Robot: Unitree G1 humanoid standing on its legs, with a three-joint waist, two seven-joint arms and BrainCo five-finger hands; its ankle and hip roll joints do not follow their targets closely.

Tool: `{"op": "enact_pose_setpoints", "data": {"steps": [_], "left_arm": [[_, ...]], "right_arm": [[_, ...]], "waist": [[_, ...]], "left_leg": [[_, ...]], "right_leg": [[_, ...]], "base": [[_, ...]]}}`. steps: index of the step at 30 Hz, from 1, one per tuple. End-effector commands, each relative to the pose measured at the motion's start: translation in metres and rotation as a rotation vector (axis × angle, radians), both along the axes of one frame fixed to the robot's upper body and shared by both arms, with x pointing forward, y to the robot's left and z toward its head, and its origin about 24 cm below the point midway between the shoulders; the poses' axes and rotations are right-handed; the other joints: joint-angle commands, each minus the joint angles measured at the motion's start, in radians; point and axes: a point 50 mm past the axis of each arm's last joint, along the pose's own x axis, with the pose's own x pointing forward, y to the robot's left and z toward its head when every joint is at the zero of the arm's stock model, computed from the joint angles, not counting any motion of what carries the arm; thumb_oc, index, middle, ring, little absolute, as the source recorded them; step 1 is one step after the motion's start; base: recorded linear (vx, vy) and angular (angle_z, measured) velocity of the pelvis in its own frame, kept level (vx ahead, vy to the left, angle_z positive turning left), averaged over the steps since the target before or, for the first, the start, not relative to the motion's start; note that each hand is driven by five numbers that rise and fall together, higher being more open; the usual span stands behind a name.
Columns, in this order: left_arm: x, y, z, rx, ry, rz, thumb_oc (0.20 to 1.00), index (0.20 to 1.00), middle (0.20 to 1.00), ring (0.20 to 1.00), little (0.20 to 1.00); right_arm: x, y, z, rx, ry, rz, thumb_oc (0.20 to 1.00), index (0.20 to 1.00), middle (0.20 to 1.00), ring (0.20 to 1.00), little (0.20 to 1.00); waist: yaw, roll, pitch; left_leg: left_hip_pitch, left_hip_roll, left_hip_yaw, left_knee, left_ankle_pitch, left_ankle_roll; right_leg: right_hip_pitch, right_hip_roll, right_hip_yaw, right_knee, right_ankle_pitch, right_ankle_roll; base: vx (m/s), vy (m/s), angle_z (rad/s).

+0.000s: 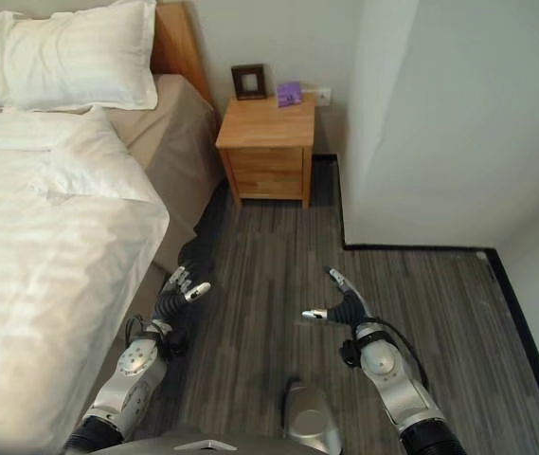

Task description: Making the bed.

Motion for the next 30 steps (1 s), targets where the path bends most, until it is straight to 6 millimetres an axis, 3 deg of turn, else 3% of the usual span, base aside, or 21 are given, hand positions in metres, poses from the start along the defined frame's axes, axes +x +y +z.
{"op": "enact_pose_setpoints", "data": {"steps": [1, 3, 5, 6, 7, 8, 9, 10, 12, 14, 15, 16, 17, 19, 21, 22, 24, 25, 28, 29, 30], "left_arm": [[0.02, -0.003, 0.037, -0.067, -0.189, 0.024, 1.0, 1.0, 1.0, 1.0, 1.0], [0.017, -0.005, 0.035, -0.065, -0.183, 0.02, 1.0, 1.0, 1.0, 1.0, 1.0], [0.014, -0.005, 0.033, -0.069, -0.172, 0.023, 1.0, 1.0, 1.0, 1.0, 1.0], [0.014, -0.005, 0.033, -0.069, -0.171, 0.023, 1.0, 1.0, 1.0, 1.0, 1.0], [0.014, -0.005, 0.032, -0.069, -0.167, 0.02, 1.0, 1.0, 1.0, 1.0, 1.0], [0.012, -0.004, 0.03, -0.07, -0.154, 0.029, 1.0, 1.0, 1.0, 1.0, 1.0], [0.012, -0.004, 0.03, -0.069, -0.152, 0.028, 1.0, 1.0, 1.0, 1.0, 1.0], [0.01, -0.001, 0.028, -0.065, -0.138, 0.032, 1.0, 1.0, 1.0, 1.0, 1.0], [0.003, 0.002, 0.02, -0.055, -0.096, 0.035, 1.0, 1.0, 1.0, 1.0, 1.0], [0.003, 0.003, 0.018, -0.05, -0.081, 0.032, 1.0, 1.0, 1.0, 1.0, 1.0], [0.003, 0.003, 0.018, -0.037, -0.079, 0.025, 1.0, 1.0, 1.0, 1.0, 1.0], [0.003, 0.003, 0.018, -0.036, -0.08, 0.026, 1.0, 1.0, 1.0, 1.0, 1.0], [0.004, 0.006, 0.018, -0.003, -0.081, 0.008, 1.0, 1.0, 1.0, 1.0, 1.0], [0.006, 0.009, 0.019, 0.021, -0.082, 0.002, 1.0, 1.0, 1.0, 1.0, 1.0], [0.007, 0.015, 0.018, 0.035, -0.077, 0.008, 1.0, 1.0, 1.0, 1.0, 1.0], [0.006, 0.019, 0.018, 0.043, -0.073, 0.013, 1.0, 1.0, 1.0, 1.0, 1.0], [0.003, 0.022, 0.015, 0.046, -0.059, 0.014, 1.0, 1.0, 1.0, 1.0, 1.0], [0.001, 0.024, 0.012, 0.053, -0.044, 0.012, 1.0, 1.0, 1.0, 1.0, 1.0], [-0.002, 0.028, 0.007, 0.062, -0.02, 0.019, 1.0, 1.0, 1.0, 1.0, 1.0], [-0.005, 0.032, 0.004, 0.071, -0.003, 0.022, 1.0, 1.0, 1.0, 1.0, 1.0], [-0.006, 0.032, 0.004, 0.071, -0.003, 0.022, 1.0, 1.0, 1.0, 1.0, 1.0]], "right_arm": [[0.009, 0.017, 0.029, 0.049, -0.143, 0.078, 1.0, 1.0, 1.0, 1.0, 1.0], [0.009, 0.02, 0.028, 0.056, -0.14, 0.085, 1.0, 1.0, 1.0, 1.0, 1.0], [0.008, 0.022, 0.024, 0.049, -0.123, 0.088, 1.0, 1.0, 1.0, 1.0, 1.0], [0.008, 0.022, 0.023, 0.049, -0.122, 0.088, 1.0, 1.0, 1.0, 1.0, 1.0], [0.008, 0.022, 0.021, 0.043, -0.118, 0.087, 1.0, 1.0, 1.0, 1.0, 1.0], [0.006, 0.021, 0.018, 0.033, -0.112, 0.068, 1.0, 1.0, 1.0, 1.0, 1.0], [0.006, 0.021, 0.018, 0.033, -0.111, 0.068, 1.0, 1.0, 1.0, 1.0, 1.0], [0.004, 0.019, 0.016, 0.033, -0.104, 0.052, 1.0, 1.0, 1.0, 1.0, 1.0], [-0.001, 0.024, 0.011, 0.047, -0.077, 0.057, 1.0, 1.0, 1.0, 1.0, 1.0], [-0.003, 0.027, 0.005, 0.04, -0.057, 0.062, 1.0, 1.0, 1.0, 1.0, 1.0], [-0.002, 0.03, 0.006, 0.037, -0.06, 0.072, 1.0, 1.0, 1.0, 1.0, 1.0], [-0.002, 0.03, 0.006, 0.038, -0.06, 0.073, 1.0, 1.0, 1.0, 1.0, 1.0], [-0.001, 0.036, 0.007, 0.044, -0.069, 0.091, 1.0, 1.0, 1.0, 1.0, 1.0], [-0.001, 0.039, 0.005, 0.042, -0.065, 0.094, 1.0, 1.0, 1.0, 1.0, 1.0], [0.0, 0.041, 0.006, 0.043, -0.067, 0.101, 1.0, 1.0, 1.0, 1.0, 1.0], [0.001, 0.042, 0.008, 0.049, -0.073, 0.102, 1.0, 1.0, 1.0, 1.0, 1.0], [-0.001, 0.039, 0.006, 0.044, -0.065, 0.095, 1.0, 1.0, 1.0, 1.0, 1.0], [-0.002, 0.037, 0.003, 0.039, -0.051, 0.084, 1.0, 1.0, 1.0, 1.0, 1.0], [-0.005, 0.033, -0.003, 0.035, -0.021, 0.061, 1.0, 1.0, 1.0, 1.0, 1.0], [-0.009, 0.03, -0.008, 0.045, 0.009, 0.04, 1.0, 1.0, 1.0, 1.0, 1.0], [-0.009, 0.03, -0.009, 0.046, 0.01, 0.04, 1.0, 1.0, 1.0, 1.0, 1.0]], "waist": [[0.037, -0.013, 0.037], [0.057, -0.002, 0.029], [0.079, 0.014, 0.02], [0.081, 0.01, 0.022], [0.08, 0.024, 0.022], [0.073, 0.025, 0.023], [0.073, 0.019, 0.027], [0.054, 0.026, 0.013], [0.064, 0.026, -0.008], [0.074, 0.017, -0.023], [0.071, 0.008, -0.023], [0.07, 0.006, -0.025], [0.063, 0.001, -0.016], [0.054, 0.003, -0.004], [0.049, 0.005, 0.006], [0.043, 0.004, 0.009], [0.029, -0.002, 0.013], [0.021, -0.009, 0.012], [0.01, -0.019, 0.006], [-0.002, -0.028, 0.006], [-0.004, -0.028, 0.006]], "left_leg": [[0.009, -0.07, 0.141, -0.189, -0.099, 0.053], [-0.017, -0.075, 0.194, -0.355, -0.126, 0.076], [-0.047, -0.084, 0.249, -0.534, -0.09, 0.078], [-0.035, -0.091, 0.252, -0.55, -0.083, 0.078], [-0.042, -0.07, 0.3, -0.62, -0.04, 0.066], [-0.044, -0.017, 0.443, -0.717, -0.004, 0.062], [-0.031, -0.027, 0.445, -0.725, -0.004, 0.063], [-0.005, 0.009, 0.553, -0.759, 0.001, 0.068], [0.029, -0.022, 0.55, -0.79, 0.023, 0.103], [0.059, -0.066, 0.534, -0.818, 0.007, 0.137], [0.081, -0.084, 0.531, -0.826, -0.01, 0.154], [0.079, -0.087, 0.532, -0.826, -0.011, 0.156], [0.118, -0.108, 0.494, -0.839, -0.038, 0.178], [0.157, -0.107, 0.454, -0.843, -0.068, 0.186], [0.167, -0.097, 0.417, -0.843, -0.075, 0.174], [0.169, -0.092, 0.393, -0.843, -0.077, 0.165], [0.169, -0.091, 0.347, -0.843, -0.079, 0.15], [0.165, -0.094, 0.317, -0.843, -0.085, 0.143], [0.162, -0.102, 0.268, -0.843, -0.097, 0.132], [0.164, -0.117, 0.21, -0.843, -0.107, 0.128], [0.165, -0.118, 0.208, -0.843, -0.109, 0.128]], "right_leg": [[0.228, -0.047, 0.092, -0.411, 0.177, 0.077], [0.263, -0.046, 0.092, -0.425, 0.15, 0.09], [0.313, -0.028, 0.084, -0.432, 0.114, 0.101], [0.317, -0.034, 0.085, -0.433, 0.112, 0.103], [0.332, -0.016, 0.074, -0.432, 0.097, 0.104], [0.368, -0.01, 0.045, -0.413, 0.061, 0.109], [0.376, -0.018, 0.043, -0.409, 0.052, 0.113], [0.397, -0.016, 0.004, -0.366, 0.025, 0.123], [0.398, -0.018, -0.02, -0.268, 0.031, 0.146], [0.354, -0.043, -0.037, -0.098, 0.093, 0.206], [0.308, -0.07, -0.04, 0.018, 0.166, 0.252], [0.303, -0.073, -0.039, 0.025, 0.163, 0.254], [0.229, -0.103, -0.037, 0.217, 0.284, 0.291], [0.142, -0.14, -0.045, 0.331, 0.295, 0.283], [0.09, -0.193, -0.063, 0.281, 0.253, 0.249], [0.073, -0.196, -0.061, 0.221, 0.208, 0.227], [0.063, -0.167, -0.023, 0.109, 0.144, 0.206], [0.063, -0.142, 0.029, 0.008, 0.122, 0.199], [0.066, -0.108, 0.126, -0.137, 0.136, 0.198], [0.057, -0.08, 0.238, -0.222, 0.163, 0.197], [0.06, -0.081, 0.236, -0.225, 0.163, 0.197]], "base": [[0.4, -0.037, -0.37], [0.47, -0.01, -0.52], [0.35, 0.02, -0.21], [0.28, 0.025, -0.08], [0.43, 0.019, -0.12], [0.44, 0.025, -0.02], [0.58, 0.051, 0.12], [0.46, 0.063, 0.18], [0.47, 0.052, 0.29], [0.32, 0.107, 0.6], [0.19, 0.091, 0.36], [0.25, 0.077, 0.02], [0.25, 0.031, 0.1], [0.25, -0.026, 0.95], [0.2, -0.108, 1.56], [0.21, -0.141, 1.36], [0.2, -0.155, 1.16], [0.19, -0.161, 1.32], [0.13, -0.128, 1.05], [0.18, -0.152, 0.94], [0.17, -0.142, 0.88]]}}
